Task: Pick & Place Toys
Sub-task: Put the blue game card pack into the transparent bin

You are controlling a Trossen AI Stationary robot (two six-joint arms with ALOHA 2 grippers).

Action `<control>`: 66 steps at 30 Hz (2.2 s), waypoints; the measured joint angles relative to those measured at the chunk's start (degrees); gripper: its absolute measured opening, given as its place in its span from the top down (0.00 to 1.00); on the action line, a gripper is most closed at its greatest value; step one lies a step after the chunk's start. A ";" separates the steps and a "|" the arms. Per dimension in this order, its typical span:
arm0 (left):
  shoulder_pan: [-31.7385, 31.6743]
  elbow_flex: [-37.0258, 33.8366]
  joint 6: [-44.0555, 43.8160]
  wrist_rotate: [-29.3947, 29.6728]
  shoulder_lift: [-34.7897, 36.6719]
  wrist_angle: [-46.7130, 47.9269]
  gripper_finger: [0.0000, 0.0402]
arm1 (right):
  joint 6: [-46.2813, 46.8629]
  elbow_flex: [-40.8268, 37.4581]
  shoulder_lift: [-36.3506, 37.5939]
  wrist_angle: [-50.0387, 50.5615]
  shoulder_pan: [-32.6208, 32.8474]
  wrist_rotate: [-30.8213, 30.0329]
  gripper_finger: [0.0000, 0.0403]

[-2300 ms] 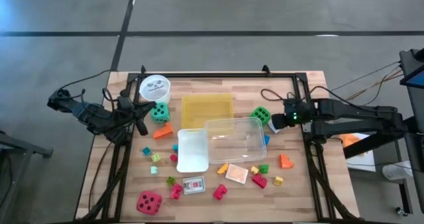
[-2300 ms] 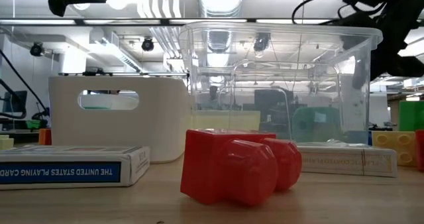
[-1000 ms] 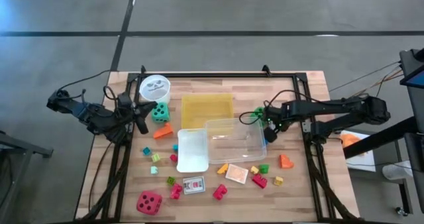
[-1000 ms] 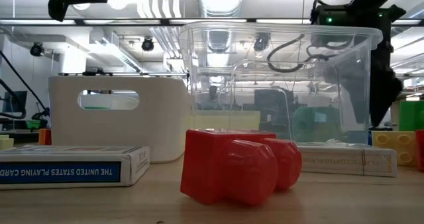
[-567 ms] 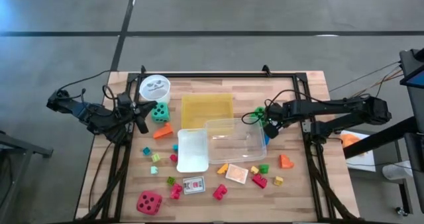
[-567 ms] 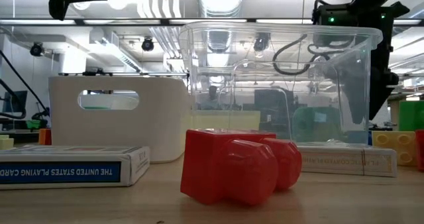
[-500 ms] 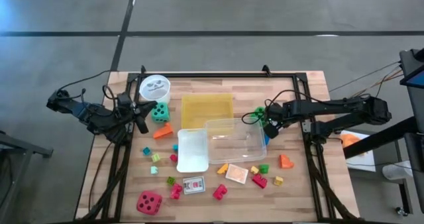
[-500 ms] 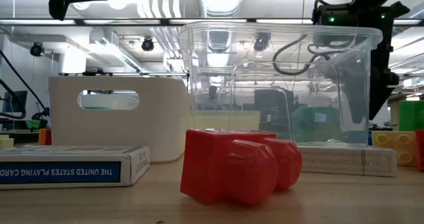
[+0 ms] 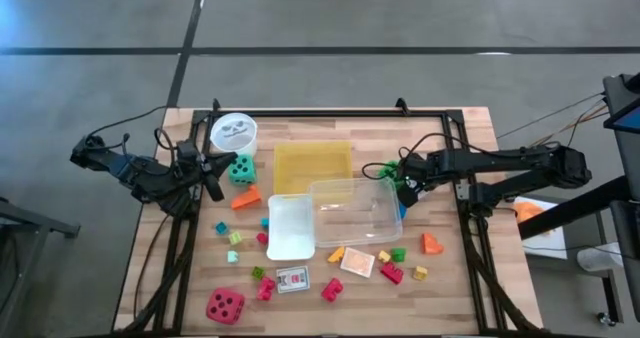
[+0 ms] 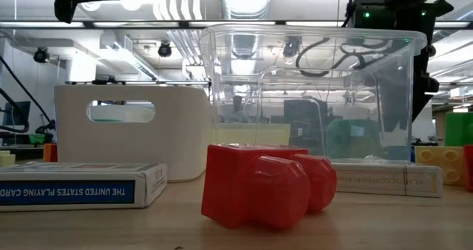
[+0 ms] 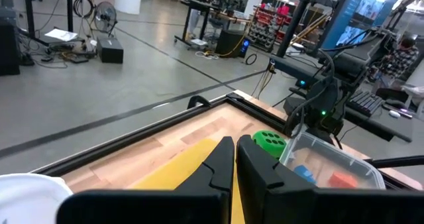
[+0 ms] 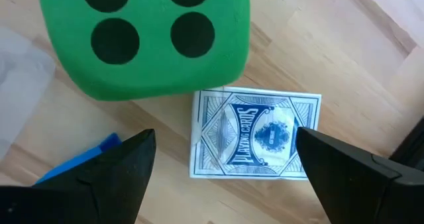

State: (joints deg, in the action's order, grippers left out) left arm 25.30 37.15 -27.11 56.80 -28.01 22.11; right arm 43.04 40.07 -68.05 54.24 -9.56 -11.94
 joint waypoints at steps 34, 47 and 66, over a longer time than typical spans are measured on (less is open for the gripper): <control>0.00 -0.09 -3.15 0.63 -0.02 0.00 0.96 | 5.42 -6.13 -0.55 -1.51 -0.25 -5.11 0.02; 0.00 -0.09 -2.97 0.63 -0.02 0.00 0.97 | 4.97 -10.32 0.09 -8.42 -1.23 -4.24 0.02; 0.00 -0.11 -2.99 0.62 -0.02 0.02 0.97 | 9.76 -11.23 0.24 -8.85 -1.23 6.86 0.02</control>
State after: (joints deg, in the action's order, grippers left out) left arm 25.30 37.04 -30.11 57.42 -28.03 22.13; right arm 52.80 28.84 -67.81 45.39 -10.79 -5.09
